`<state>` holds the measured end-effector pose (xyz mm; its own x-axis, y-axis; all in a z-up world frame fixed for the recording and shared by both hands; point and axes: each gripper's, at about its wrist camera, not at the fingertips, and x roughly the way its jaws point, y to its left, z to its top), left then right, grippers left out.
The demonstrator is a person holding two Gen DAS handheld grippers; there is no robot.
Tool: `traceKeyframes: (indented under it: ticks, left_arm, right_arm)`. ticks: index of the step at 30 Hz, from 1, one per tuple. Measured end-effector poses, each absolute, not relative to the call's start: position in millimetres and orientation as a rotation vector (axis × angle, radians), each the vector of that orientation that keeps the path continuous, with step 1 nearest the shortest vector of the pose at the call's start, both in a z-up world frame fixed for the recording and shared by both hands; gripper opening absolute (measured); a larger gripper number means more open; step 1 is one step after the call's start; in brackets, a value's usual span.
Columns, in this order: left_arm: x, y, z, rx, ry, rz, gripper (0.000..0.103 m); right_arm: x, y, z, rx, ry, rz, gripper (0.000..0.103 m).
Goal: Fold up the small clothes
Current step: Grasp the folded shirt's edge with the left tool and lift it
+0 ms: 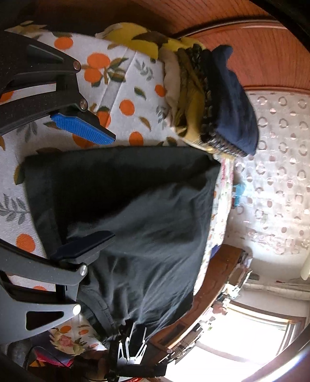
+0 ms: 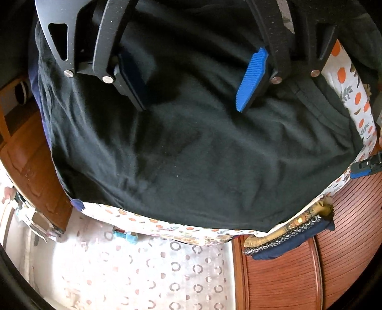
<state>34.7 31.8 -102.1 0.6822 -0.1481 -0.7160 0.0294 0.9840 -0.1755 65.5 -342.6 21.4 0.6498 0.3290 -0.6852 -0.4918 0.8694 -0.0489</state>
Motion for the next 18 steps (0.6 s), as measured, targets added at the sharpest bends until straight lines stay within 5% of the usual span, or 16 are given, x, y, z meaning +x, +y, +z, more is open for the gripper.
traceKeyframes:
  ticks: [15, 18]
  left_arm:
    - [54.0, 29.3, -108.5, -0.168, 0.875, -0.138, 0.075]
    - [55.0, 24.2, -108.4, -0.147, 0.873, -0.147, 0.057]
  right_arm:
    - [51.5, -336.8, 16.4, -0.226, 0.71, 0.449, 0.081]
    - [51.6, -339.4, 17.9, -0.226, 0.723, 0.456, 0.085]
